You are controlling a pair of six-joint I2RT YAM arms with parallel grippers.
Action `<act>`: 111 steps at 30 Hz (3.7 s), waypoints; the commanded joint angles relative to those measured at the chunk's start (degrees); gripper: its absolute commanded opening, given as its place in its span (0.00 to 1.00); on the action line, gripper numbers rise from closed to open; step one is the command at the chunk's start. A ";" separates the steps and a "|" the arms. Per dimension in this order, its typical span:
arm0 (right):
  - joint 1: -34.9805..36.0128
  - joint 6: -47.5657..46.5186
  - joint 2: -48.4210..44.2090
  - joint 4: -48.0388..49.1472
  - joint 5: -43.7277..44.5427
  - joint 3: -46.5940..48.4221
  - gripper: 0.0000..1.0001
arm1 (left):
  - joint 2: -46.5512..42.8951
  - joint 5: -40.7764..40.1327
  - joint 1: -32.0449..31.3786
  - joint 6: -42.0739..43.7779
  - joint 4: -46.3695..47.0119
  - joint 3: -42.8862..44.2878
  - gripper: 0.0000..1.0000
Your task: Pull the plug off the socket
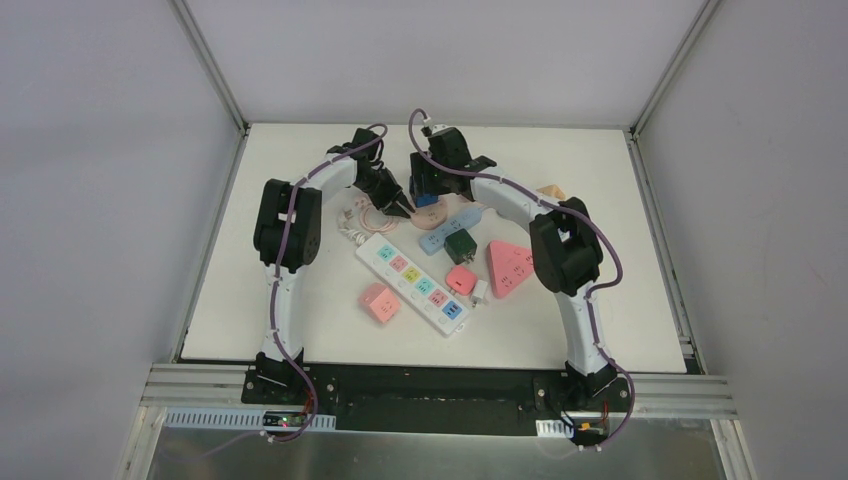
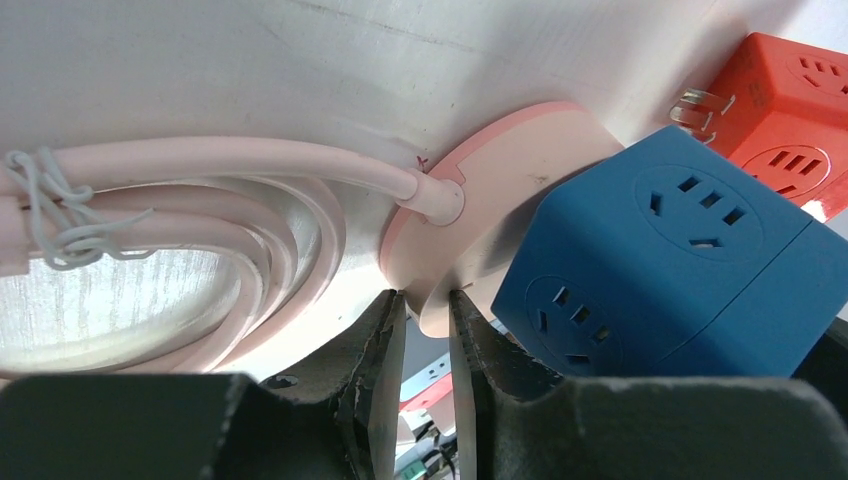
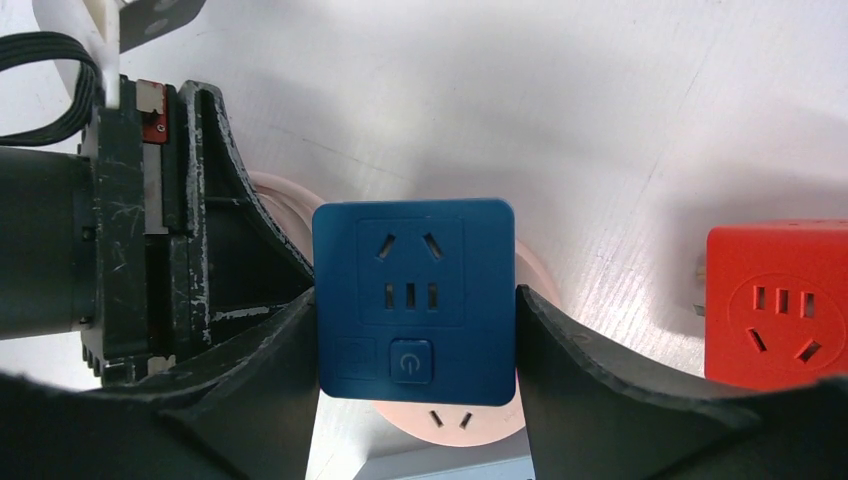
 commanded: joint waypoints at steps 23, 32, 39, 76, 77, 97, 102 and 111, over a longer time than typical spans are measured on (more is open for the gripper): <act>0.31 -2.52 -16.72 27.56 -7.61 -15.00 0.00 | 6.55 -3.67 -1.46 0.28 -11.68 6.27 0.22; 0.22 -4.38 -17.23 29.06 -1.48 -16.67 0.00 | 6.80 -2.34 -1.38 0.02 -11.11 7.46 0.22; -1.68 -0.97 -18.85 24.22 5.20 -15.82 0.00 | 4.03 3.81 -0.52 2.95 -3.64 8.44 0.33; -13.29 29.64 -19.64 -19.05 17.37 -20.46 0.64 | -36.81 -8.54 3.73 24.87 -9.11 -10.70 0.99; -13.25 29.71 -19.94 -19.38 17.17 -20.41 0.66 | -38.03 -8.54 3.73 24.93 -9.25 -11.65 0.99; -13.11 25.05 -39.61 -24.70 20.84 -23.94 0.93 | -63.19 -15.20 3.72 27.60 -17.01 -24.49 0.99; -13.19 22.34 -56.44 -17.72 29.41 -33.70 0.95 | -68.57 -23.10 3.73 27.68 -20.18 -23.37 0.99; -13.23 11.41 -83.47 -18.92 47.69 -34.13 1.00 | -78.63 -42.79 3.73 29.35 -24.99 -17.08 0.99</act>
